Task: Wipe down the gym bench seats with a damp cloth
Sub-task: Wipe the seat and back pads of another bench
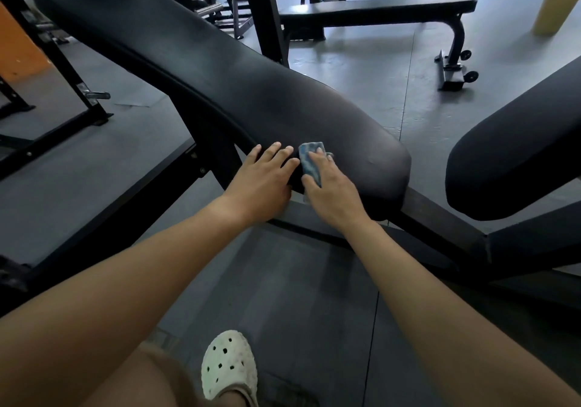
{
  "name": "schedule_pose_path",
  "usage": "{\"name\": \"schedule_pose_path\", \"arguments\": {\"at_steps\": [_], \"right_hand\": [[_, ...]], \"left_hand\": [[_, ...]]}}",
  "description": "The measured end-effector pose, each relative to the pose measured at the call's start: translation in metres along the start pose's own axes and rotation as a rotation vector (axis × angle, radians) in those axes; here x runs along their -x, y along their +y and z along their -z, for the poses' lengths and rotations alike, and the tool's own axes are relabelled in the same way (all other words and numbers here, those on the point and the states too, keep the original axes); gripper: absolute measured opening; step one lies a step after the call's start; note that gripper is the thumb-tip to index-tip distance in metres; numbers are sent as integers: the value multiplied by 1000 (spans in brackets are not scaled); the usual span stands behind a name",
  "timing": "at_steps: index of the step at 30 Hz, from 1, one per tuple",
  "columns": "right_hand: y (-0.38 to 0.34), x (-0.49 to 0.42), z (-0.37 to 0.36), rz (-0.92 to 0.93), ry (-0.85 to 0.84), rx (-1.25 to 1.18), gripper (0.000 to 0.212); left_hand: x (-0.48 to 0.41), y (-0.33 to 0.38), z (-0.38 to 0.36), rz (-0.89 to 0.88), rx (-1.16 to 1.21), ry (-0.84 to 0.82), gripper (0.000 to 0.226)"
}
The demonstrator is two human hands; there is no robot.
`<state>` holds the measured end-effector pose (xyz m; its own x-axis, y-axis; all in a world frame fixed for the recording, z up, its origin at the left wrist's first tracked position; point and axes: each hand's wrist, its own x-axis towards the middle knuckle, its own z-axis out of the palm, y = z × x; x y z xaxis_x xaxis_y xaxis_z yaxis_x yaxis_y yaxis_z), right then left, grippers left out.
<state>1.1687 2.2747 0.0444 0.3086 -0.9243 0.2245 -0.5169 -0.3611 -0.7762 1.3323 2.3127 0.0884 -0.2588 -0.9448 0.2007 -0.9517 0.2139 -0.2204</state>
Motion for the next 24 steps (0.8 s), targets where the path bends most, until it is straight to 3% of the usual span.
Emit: {"name": "schedule_pose_path", "arguments": {"at_steps": [5,10,19,24], "right_hand": [[35,15,12,79,124,107,51],[46,17,3,66,186,236,54],[-8,-36,-53,99,394,244,55],[-62,-77,-76,157,310,316,60]], "left_hand": [[16,-13,21,49,-44,-29,57],[28,-40,14,141,-20,46,58],[2,-103,-3,116,-30,294,58],[-8,-120,-15,38,-53,270,57]]}}
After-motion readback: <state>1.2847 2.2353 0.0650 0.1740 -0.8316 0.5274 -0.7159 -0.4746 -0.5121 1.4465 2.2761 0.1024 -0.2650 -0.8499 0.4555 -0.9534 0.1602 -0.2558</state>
